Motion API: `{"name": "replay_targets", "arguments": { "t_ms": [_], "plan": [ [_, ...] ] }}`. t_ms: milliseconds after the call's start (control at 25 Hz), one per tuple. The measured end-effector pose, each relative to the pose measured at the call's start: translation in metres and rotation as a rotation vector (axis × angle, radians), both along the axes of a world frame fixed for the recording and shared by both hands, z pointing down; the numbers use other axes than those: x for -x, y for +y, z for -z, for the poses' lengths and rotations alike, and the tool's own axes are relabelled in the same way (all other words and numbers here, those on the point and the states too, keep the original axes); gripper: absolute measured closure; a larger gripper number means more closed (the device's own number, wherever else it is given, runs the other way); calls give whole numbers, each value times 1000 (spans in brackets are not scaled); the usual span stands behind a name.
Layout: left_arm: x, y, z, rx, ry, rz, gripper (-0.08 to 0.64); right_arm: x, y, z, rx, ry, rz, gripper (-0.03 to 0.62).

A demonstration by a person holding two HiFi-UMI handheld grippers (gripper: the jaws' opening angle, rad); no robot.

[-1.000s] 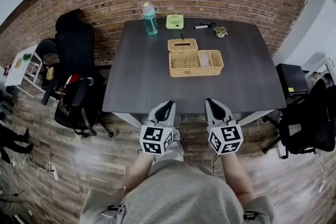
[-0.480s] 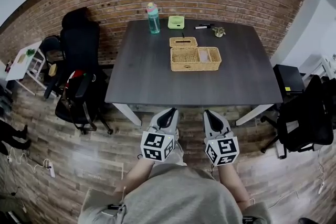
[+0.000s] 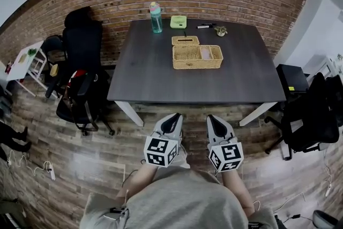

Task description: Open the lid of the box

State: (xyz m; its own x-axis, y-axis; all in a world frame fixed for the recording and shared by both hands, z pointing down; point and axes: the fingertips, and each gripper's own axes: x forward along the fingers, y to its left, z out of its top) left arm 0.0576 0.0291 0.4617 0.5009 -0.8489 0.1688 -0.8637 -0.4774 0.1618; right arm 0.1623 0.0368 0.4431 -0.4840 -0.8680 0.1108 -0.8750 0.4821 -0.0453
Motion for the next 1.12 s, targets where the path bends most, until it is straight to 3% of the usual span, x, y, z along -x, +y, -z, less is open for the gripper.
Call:
{"name": "replay_targets", "arguments": {
  "t_ms": [1120],
  "plan": [
    [-9, 6, -5, 9, -10, -21, 528, -10, 11, -6, 10, -8, -33, 592]
  ]
}}
